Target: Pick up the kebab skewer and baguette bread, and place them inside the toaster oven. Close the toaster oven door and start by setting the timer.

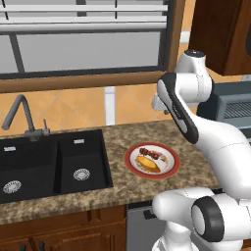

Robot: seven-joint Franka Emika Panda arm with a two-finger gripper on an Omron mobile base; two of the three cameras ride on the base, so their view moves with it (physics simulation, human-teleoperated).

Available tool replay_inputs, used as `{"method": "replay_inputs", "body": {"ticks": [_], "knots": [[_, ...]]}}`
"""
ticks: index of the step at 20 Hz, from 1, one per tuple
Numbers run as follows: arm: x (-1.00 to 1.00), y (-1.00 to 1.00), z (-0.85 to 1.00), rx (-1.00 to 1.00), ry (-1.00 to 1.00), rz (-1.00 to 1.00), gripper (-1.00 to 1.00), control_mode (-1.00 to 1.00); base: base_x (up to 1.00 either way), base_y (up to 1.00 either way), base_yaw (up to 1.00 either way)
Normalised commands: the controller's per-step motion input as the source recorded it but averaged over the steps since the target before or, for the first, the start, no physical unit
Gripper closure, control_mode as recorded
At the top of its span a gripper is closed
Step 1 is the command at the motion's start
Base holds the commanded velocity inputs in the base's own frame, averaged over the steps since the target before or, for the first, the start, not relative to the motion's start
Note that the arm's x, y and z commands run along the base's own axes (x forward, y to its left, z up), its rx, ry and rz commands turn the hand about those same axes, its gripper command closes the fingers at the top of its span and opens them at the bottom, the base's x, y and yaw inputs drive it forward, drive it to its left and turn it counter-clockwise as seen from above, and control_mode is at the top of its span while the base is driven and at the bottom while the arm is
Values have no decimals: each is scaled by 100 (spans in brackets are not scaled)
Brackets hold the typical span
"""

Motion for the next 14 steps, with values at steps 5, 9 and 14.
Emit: {"method": "replay_inputs", "body": {"ticks": [5,9,14], "knots": [[0,0,0,0,0,0,-100,100,0,0,0],[0,0,0,0,0,0,-100,100,0,0,0],[0,0,0,0,0,0,-100,100,0,-64,0]]}}
